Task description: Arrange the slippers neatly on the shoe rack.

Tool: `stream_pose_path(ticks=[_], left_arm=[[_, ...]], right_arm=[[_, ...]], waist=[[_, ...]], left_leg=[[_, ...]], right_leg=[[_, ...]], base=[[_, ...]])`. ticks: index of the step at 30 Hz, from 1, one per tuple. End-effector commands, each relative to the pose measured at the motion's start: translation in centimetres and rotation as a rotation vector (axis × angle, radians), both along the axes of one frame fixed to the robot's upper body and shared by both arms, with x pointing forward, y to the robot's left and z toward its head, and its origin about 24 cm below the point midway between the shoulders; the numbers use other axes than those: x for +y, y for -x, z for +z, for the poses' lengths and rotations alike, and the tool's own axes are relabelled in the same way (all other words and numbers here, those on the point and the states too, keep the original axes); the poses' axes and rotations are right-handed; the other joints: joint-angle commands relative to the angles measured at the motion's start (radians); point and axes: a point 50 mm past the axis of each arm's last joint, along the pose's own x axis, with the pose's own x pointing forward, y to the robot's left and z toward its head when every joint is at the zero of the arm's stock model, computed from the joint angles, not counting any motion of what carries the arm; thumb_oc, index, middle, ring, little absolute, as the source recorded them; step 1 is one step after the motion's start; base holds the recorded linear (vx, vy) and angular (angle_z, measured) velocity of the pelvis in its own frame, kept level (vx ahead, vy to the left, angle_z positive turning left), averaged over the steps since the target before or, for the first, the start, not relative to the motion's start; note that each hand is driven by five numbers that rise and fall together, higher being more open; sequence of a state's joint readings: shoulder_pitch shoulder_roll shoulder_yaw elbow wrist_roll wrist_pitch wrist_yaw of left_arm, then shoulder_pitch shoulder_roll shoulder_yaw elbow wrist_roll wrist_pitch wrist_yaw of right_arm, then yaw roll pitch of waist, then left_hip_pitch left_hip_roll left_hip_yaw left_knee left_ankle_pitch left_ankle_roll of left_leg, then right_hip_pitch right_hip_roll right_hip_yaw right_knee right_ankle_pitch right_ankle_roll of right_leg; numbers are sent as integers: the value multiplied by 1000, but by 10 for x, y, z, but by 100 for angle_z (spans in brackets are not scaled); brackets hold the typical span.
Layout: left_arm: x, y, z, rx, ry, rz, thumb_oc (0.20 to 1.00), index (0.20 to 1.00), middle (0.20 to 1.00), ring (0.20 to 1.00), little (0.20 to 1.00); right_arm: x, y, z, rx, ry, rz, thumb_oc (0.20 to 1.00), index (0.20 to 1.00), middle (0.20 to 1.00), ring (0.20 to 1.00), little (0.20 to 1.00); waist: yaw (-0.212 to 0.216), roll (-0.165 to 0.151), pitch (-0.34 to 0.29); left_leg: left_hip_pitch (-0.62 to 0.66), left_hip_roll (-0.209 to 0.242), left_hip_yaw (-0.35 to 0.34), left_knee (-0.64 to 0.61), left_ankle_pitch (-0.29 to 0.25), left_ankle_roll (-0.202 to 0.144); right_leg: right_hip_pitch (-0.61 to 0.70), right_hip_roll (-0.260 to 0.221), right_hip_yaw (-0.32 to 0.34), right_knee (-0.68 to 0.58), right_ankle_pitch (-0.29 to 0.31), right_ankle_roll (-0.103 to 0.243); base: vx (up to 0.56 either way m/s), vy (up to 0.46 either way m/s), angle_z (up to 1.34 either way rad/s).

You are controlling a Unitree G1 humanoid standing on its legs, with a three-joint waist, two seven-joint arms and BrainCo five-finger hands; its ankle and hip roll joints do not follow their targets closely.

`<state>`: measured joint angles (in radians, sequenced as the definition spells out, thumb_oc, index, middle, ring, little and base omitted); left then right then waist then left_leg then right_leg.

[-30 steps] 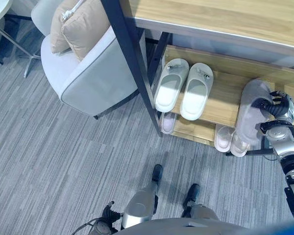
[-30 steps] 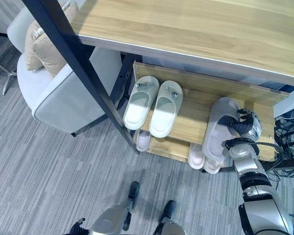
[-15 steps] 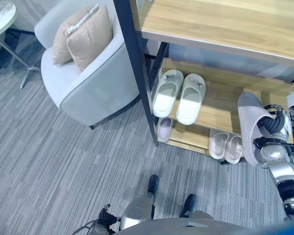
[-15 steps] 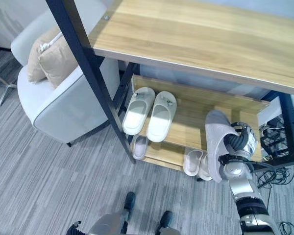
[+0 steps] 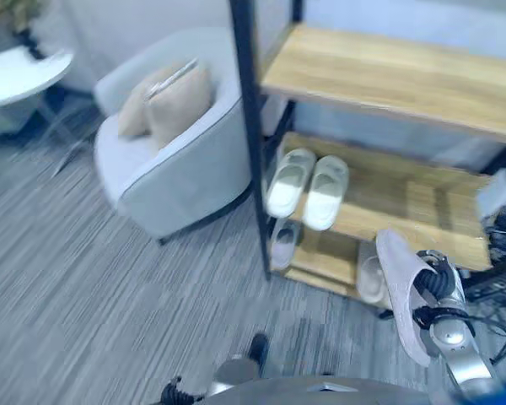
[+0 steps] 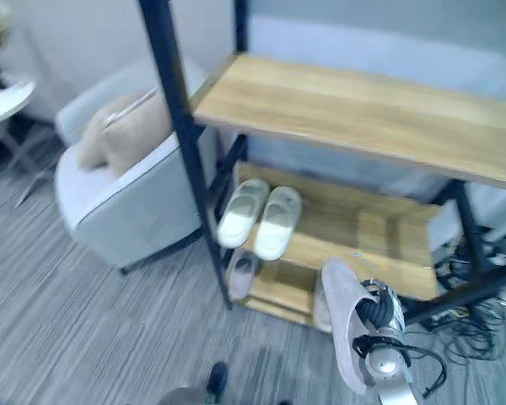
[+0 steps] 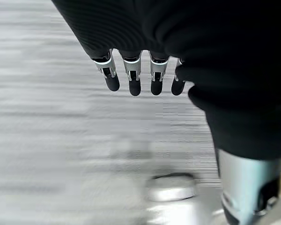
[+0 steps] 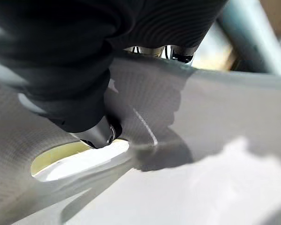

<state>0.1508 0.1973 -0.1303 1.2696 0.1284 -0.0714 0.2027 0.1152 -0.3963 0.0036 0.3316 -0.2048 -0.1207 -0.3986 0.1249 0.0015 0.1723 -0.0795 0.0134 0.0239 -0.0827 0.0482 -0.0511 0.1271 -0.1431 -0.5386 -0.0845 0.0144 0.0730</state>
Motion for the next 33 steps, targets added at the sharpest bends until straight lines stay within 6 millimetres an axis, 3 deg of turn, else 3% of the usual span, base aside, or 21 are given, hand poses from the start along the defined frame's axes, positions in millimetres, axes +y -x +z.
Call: stream_pose_path(ticks=[1, 3, 4, 5, 6, 7, 8, 10, 13, 20, 23, 27, 30, 33], left_arm=[[1, 6, -2, 73, -25, -16, 1000, 1000, 1000, 1000, 1000], [3, 8, -2, 89, -33, -9, 1000, 1000, 1000, 1000, 1000], [3, 8, -2, 89, -33, -9, 1000, 1000, 1000, 1000, 1000], [7, -1, 0, 60, -45, -15, 1000, 1000, 1000, 1000, 1000], [9, -5, 0, 46, -50, -14, 1000, 1000, 1000, 1000, 1000], [15, -25, 4, -20, -76, -38, 1000, 1000, 1000, 1000, 1000], [16, -34, 6, -52, -79, -43, 1000, 1000, 1000, 1000, 1000], [16, -42, 7, -69, -79, -65, 1000, 1000, 1000, 1000, 1000], [13, -44, 7, -74, -74, -88, 1000, 1000, 1000, 1000, 1000], [3, -35, 3, -40, -45, -111, 1000, 1000, 1000, 1000, 1000], [1, -28, 2, -24, -45, -88, 1000, 1000, 1000, 1000, 1000], [2, -34, 3, -64, -46, -62, 1000, 1000, 1000, 1000, 1000], [-6, -56, 6, -145, -18, -89, 1000, 1000, 1000, 1000, 1000], [-8, -94, 17, -273, -14, -119, 1000, 1000, 1000, 1000, 1000]], right_arm=[[-1, -10, 19, -103, -44, 19, 200, 200, 200, 200, 200], [7, -3, 3, -48, -102, 12, 200, 200, 200, 200, 200], [7, -3, 3, -48, -102, 12, 200, 200, 200, 200, 200], [15, -1, -4, -16, -132, 19, 200, 200, 200, 200, 200], [17, -2, -6, -11, -141, 26, 200, 200, 200, 200, 200], [27, 1, -10, -2, -167, 51, 200, 200, 200, 200, 200], [29, 1, -10, 2, -168, 64, 200, 200, 200, 200, 200], [28, 1, -11, 12, -154, 71, 200, 200, 200, 200, 200], [25, 6, -15, 36, -133, 71, 200, 200, 200, 200, 200], [10, 19, -29, 105, -90, -32, 200, 200, 200, 200, 200], [2, 23, -31, 107, -72, -93, 200, 200, 200, 200, 200], [-4, 25, -32, 112, -89, -114, 200, 200, 200, 200, 200], [-10, 16, -24, 100, -36, -82, 200, 200, 200, 200, 200], [-10, -6, -10, 49, -4, -44, 200, 200, 200, 200, 200]], waist=[[-43, -24, -37], [-55, -35, -46], [-55, -35, -46], [-65, -42, -38], [-68, -47, -28], [-90, -46, 0], [-97, -44, 8], [-103, -47, 19], [-114, -50, 7], [-130, -33, -16], [-131, -10, -8], [-135, -7, -22], [-141, 1, 7], [-143, 0, 85]], left_leg=[[69, 108, 128, 41, -68, -35], [75, 65, 150, 65, -101, 3], [75, 65, 150, 65, -101, 3], [99, 32, 159, 73, -132, 38], [112, 17, 165, 71, -137, 51], [154, 4, 162, 54, -145, 70], [171, 2, 160, 40, -142, 66], [167, -2, 142, 54, -148, 61], [151, -7, 130, 74, -152, 57], [166, 7, 140, 72, -154, 49], [187, 37, 208, 76, -176, 41], [169, 69, 221, 106, -152, 13], [132, 88, 206, 143, -152, 6], [-8, 107, 190, 295, -175, 4]], right_leg=[[-14, -126, 48, 124, -50, 95], [-42, -188, 67, 187, -29, 101], [-42, -188, 68, 187, -29, 101], [-87, -241, 104, 299, 2, 111], [-102, -262, 122, 342, 38, 117], [-177, -255, 184, 466, 60, 115], [-204, -218, 208, 419, 43, 105], [-181, -188, 207, 307, 30, 107], [-153, -152, 243, 238, 9, 100], [-144, -141, 249, 224, 9, 99], [-174, -193, 167, 298, 24, 123], [-134, -139, 184, 192, 4, 95], [-175, -138, 182, 248, -22, 79], [-302, -176, 194, 384, -36, 68]], base=[[-61, 456, 56], [-29, 430, -28], [45, 426, -18], [29, 311, -10], [47, 480, 3], [32, 242, -30], [39, 161, -17], [24, -56, 21], [42, -67, 82], [49, -86, -28], [-34, -161, -66], [53, -261, -58], [-40, -126, -6], [-257, -55, 5]])
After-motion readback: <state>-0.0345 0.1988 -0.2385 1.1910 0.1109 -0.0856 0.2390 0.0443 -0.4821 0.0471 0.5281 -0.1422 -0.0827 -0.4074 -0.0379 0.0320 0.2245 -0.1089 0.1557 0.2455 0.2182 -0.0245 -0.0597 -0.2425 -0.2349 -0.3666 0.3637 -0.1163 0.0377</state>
